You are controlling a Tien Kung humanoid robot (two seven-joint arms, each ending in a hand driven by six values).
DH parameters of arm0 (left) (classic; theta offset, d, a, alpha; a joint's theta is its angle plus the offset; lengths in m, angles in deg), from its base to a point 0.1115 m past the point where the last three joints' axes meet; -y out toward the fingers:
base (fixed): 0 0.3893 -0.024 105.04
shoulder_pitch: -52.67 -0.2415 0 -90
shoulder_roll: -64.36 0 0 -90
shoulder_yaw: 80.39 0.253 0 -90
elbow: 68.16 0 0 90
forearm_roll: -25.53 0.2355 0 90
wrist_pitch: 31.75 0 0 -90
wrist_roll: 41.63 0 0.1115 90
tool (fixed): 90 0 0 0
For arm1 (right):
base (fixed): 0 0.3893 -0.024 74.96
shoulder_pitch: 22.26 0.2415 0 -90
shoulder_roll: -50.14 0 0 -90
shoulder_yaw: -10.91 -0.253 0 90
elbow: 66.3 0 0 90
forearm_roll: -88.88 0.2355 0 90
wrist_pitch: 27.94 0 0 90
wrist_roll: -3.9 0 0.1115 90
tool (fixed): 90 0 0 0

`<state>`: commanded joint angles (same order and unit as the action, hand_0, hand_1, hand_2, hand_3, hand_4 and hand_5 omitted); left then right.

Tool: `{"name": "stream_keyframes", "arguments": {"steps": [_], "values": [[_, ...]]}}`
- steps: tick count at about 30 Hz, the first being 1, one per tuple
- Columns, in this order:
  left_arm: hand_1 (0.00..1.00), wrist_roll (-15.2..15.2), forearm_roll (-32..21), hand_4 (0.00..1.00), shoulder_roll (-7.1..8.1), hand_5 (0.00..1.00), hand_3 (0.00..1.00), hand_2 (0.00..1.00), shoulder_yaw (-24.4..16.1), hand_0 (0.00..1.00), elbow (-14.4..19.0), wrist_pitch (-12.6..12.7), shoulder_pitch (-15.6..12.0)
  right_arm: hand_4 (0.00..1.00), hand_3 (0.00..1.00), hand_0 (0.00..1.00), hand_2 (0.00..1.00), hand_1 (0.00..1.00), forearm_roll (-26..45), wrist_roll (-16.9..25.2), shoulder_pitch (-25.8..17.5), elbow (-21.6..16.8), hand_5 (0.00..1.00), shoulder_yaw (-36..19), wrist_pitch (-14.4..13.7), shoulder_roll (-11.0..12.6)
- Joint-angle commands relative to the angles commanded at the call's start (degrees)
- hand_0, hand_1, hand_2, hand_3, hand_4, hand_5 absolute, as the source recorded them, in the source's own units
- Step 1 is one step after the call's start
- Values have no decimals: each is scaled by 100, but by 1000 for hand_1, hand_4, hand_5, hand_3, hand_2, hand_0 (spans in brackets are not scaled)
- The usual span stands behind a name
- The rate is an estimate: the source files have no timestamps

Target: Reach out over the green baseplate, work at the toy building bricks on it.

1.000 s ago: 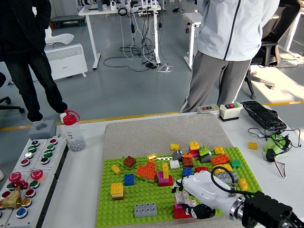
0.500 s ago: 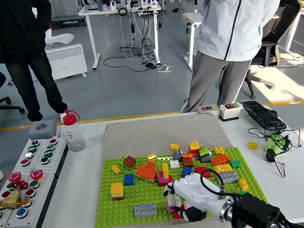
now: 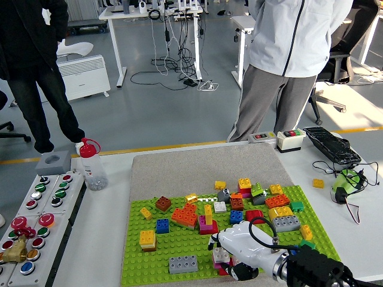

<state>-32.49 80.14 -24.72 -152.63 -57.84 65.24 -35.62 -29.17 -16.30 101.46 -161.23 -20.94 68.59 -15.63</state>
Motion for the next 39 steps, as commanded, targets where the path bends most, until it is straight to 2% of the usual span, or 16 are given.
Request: {"name": "stream_keyframes", "arguments": {"steps": [23,36,37,39], "values": [[785,6,31,478,-2,998,669,816,-17,730,0,2,-8,547,625,360,554,490,-100,16,-38,60,14,87,-49,108],[782,16,66,476,-9,998,669,816,-35,728,0,5,-34,544,621,373,554,493,-151,31,-68,105,27,125,-117,94],[782,16,66,476,-9,998,668,816,-35,728,0,5,-35,541,618,442,556,506,-158,32,-68,108,37,131,-124,95],[782,16,65,476,-8,998,668,816,-34,728,0,4,-36,541,618,442,556,506,-170,33,-66,113,37,143,-135,98]]}}
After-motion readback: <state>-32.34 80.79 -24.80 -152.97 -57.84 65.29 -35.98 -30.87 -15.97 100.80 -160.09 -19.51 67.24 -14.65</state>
